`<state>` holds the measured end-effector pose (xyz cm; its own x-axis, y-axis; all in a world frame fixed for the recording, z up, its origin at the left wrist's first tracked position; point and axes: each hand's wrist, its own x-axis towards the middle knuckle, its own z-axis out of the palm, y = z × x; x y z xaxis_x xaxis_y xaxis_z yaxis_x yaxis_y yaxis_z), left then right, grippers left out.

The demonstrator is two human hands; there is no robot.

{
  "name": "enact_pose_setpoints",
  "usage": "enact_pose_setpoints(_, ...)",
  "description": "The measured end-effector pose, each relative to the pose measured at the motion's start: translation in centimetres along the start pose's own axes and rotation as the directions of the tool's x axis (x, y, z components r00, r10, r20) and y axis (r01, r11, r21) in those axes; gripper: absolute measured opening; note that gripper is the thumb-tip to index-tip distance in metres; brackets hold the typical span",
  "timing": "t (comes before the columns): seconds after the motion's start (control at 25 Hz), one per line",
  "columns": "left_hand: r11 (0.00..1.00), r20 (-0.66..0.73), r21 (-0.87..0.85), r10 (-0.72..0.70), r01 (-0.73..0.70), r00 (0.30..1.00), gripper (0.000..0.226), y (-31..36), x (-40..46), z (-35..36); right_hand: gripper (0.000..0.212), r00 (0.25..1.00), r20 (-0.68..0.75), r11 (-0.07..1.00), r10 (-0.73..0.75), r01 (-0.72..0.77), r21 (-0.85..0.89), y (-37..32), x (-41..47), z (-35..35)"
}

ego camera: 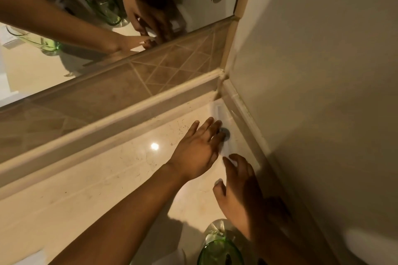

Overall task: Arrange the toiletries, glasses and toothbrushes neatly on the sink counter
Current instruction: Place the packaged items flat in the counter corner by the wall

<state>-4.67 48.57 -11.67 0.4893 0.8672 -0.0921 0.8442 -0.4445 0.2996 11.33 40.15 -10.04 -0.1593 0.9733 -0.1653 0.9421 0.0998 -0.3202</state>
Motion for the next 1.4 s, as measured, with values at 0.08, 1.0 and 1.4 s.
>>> enact_pose_setpoints(0.08,1.0,0.043,0.027,-0.009,0.008,0.999,0.054,-0.2,-0.6,0.2,0.053,1.0,0.003,1.0,0.015,-0.015,-0.013,0.0,0.1,0.2)
enact_pose_setpoints(1.0,0.991,0.048,-0.03,-0.13,0.132,0.99,0.056,-1.0,2.6,-0.3,0.074,0.985,0.0,0.967,0.174,-0.171,-0.189,-0.3,2.1,0.2)
enact_pose_setpoints(1.4,0.972,0.109,-0.008,-0.233,0.235,0.966,0.055,-1.6,2.5,-1.0,0.076,0.986,-0.03,0.968,0.167,-0.169,-0.187,0.0,1.6,0.5)
